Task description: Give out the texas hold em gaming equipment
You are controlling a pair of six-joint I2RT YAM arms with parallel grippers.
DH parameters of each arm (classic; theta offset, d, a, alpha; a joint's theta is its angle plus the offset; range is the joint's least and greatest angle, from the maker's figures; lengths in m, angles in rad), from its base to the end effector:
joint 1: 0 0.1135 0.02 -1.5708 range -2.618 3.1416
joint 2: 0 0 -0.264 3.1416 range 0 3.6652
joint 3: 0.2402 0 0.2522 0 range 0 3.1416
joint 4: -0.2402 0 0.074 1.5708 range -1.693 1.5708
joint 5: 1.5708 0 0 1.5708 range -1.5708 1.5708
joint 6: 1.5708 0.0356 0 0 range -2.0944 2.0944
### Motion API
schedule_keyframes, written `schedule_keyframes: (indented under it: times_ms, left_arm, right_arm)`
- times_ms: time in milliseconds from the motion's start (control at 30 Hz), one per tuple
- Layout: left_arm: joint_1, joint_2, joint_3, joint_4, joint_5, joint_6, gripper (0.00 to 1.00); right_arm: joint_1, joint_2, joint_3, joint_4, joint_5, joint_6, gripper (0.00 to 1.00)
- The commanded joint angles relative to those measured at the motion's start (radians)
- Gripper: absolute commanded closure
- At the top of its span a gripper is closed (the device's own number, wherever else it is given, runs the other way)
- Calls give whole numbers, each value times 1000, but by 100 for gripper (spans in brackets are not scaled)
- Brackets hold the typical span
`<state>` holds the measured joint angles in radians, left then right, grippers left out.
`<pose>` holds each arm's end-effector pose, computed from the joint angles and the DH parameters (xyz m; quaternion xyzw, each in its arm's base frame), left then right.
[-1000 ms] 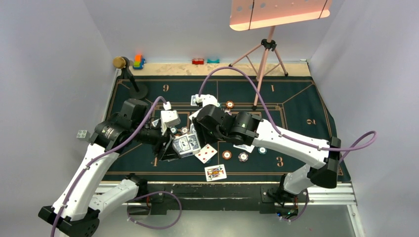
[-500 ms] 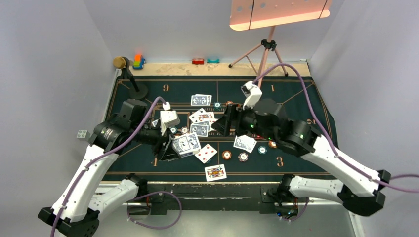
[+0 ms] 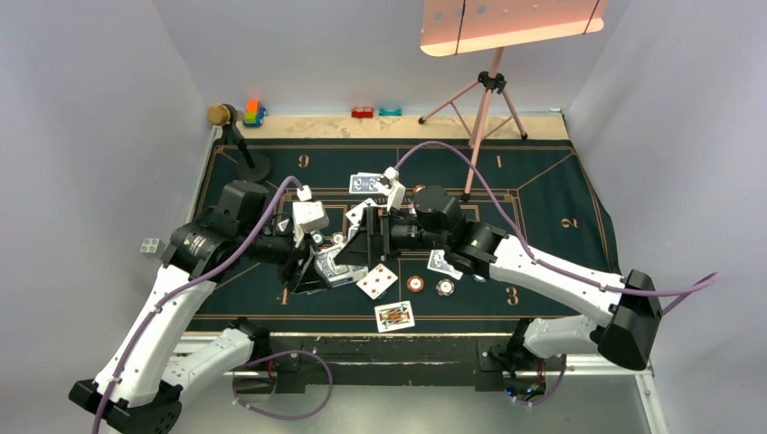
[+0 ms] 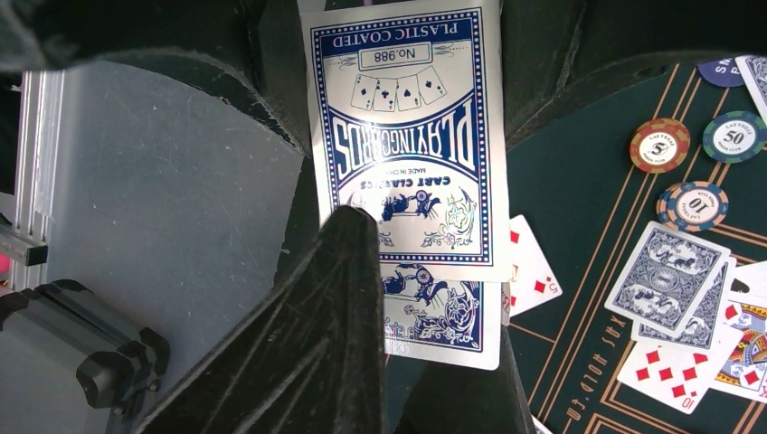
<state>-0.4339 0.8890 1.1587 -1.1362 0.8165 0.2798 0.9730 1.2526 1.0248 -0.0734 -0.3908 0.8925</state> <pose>0.1138 -0.0813 0.3666 0.4293 0.7594 -0.3959 0.2869 0.1530 0.2487 0.3357 -0.1468 0.7846 0.5604 0.2209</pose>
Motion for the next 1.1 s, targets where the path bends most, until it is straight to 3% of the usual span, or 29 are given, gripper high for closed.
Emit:
schedule_keyframes:
  times_ms: [0,133,300,400,467,533,633,833,1067]
  left_arm:
    - [5,-2,44,43,14,-2,100]
    - [5,3,38,52,3,0,98]
    - [4,3,42,63,-14,-10,78]
    - [4,0,45,74,-33,-17,74]
    - [4,5,48,73,-42,-15,71]
    - [5,10,51,68,-57,-13,54]
    - [5,5,59,56,-91,-11,4]
    - [6,61,265,-122,-193,-46,0]
    - [16,15,346,-175,-338,-72,0]
  right_arm:
    - [-2,-5,-9,219,-108,85,13]
    - [-2,27,-32,312,-161,157,29]
    - [-2,44,-57,365,-203,198,48]
    - [-2,57,-51,361,-225,208,59]
    - [-2,65,-46,356,-234,211,72]
    - [-3,64,-48,359,-236,216,83]
    - [-7,56,-41,331,-225,203,89]
    - [-30,3,-42,141,-186,111,92]
    - [-44,55,-48,77,-138,14,92]
